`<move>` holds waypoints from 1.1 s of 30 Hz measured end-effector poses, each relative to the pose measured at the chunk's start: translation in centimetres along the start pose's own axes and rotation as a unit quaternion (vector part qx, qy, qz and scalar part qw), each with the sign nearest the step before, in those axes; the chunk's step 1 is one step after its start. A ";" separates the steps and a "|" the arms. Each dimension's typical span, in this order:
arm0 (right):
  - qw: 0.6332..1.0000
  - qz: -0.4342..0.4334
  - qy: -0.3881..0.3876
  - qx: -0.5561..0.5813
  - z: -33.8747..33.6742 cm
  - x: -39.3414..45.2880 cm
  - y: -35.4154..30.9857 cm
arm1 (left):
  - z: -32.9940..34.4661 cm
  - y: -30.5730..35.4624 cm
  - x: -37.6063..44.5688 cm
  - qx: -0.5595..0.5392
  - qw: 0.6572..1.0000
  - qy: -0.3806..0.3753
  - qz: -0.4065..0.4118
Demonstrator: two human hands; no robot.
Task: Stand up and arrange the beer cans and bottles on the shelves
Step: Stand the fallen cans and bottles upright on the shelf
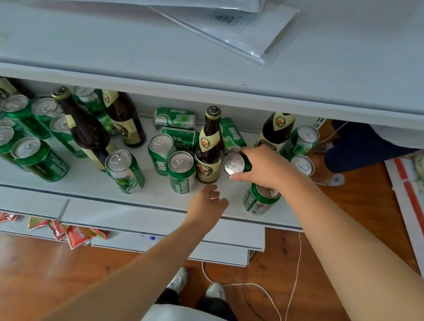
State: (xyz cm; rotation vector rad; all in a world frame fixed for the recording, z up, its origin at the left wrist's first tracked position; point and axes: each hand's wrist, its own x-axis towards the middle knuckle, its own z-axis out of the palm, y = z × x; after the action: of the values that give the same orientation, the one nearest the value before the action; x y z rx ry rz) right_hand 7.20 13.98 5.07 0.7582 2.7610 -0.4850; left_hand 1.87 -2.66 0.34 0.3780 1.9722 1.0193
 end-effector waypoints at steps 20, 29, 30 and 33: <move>0.992 0.112 0.039 -0.044 -2.5 -2.2 -0.2 | 1.2 2.2 0.0 -0.011 0.987 -0.108 0.116; 0.986 0.061 0.153 -0.018 -2.8 1.2 -4.0 | -4.9 7.0 -3.5 -0.003 0.880 0.335 0.337; 0.989 0.061 0.134 -0.019 -2.3 2.2 -4.3 | -5.4 7.2 -2.8 0.013 0.879 0.332 0.341; 0.991 0.070 0.100 -0.046 -1.1 4.5 -4.5 | -5.8 7.1 -0.4 0.101 0.910 0.235 0.326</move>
State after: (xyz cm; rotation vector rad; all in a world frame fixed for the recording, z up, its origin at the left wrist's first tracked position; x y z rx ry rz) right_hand 0.86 12.78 5.81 1.0206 2.8598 -0.2647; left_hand -3.39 -1.49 7.83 1.0409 2.4629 1.4194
